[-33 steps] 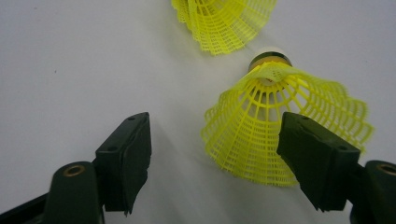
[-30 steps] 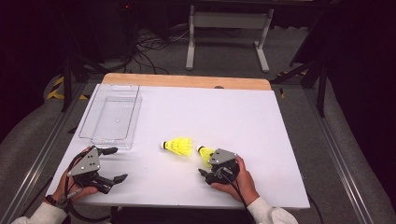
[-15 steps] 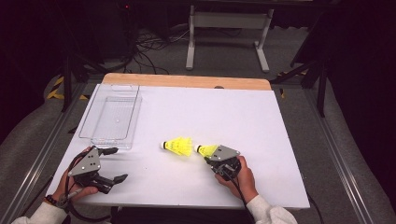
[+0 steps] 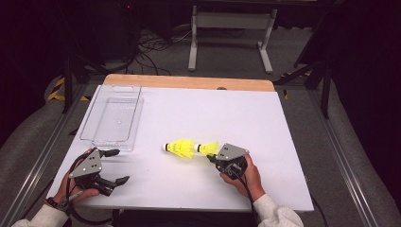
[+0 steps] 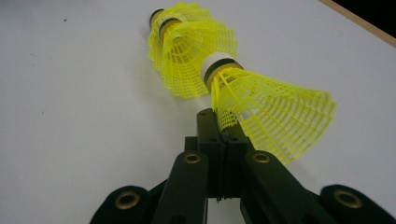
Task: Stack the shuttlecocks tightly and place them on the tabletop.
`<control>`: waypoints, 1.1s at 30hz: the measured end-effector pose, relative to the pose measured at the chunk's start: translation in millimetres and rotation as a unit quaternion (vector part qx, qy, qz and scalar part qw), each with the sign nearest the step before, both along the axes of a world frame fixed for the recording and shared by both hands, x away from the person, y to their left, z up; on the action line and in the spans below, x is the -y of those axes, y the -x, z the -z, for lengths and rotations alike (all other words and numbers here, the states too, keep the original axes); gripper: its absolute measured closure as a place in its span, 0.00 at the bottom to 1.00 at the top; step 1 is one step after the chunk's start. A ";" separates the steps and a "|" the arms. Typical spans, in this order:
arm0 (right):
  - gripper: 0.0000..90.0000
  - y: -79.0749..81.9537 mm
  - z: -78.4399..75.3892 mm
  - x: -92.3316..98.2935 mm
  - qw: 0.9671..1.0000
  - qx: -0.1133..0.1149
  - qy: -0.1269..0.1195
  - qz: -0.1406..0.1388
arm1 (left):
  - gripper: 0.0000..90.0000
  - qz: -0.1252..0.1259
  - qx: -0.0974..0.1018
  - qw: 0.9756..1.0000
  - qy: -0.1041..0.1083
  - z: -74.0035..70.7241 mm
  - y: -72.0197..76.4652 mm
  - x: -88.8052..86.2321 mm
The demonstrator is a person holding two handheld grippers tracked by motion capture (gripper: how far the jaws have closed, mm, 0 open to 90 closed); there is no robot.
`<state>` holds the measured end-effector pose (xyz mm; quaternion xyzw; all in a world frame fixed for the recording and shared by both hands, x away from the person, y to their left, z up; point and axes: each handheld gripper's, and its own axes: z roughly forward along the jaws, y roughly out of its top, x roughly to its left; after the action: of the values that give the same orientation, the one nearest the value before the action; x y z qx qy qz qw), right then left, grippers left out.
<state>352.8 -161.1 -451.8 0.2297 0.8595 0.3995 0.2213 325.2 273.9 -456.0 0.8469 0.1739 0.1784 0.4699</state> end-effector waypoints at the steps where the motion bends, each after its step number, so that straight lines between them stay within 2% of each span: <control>1: 1.00 -1.2 -0.5 -1.2 1.000 -0.001 -0.003 -0.010 | 0.07 0.000 -0.001 1.000 0.000 0.1 -0.1 0.1; 15: 1.00 -13.2 6.6 -27.7 0.998 -0.013 0.006 -0.056 | 0.07 0.003 -0.005 1.000 0.005 0.9 -0.8 1.3; 25: 0.99 -24.4 13.5 -39.7 0.997 -0.017 0.002 -0.074 | 0.07 0.005 -0.006 1.000 0.002 1.4 -1.8 2.3; 30: 0.99 -29.1 17.0 -43.7 0.996 -0.026 0.000 -0.080 | 0.07 0.006 -0.007 1.000 0.002 1.9 -1.9 2.6; 33: 0.94 -30.7 19.1 -46.4 0.996 -0.029 0.004 -0.084 | 0.07 0.006 -0.008 1.000 0.004 1.8 -1.7 2.3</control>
<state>383.5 -114.7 -470.9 0.1672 0.8832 0.4067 0.1630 326.9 271.6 -457.9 0.8474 0.1735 0.1682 0.4727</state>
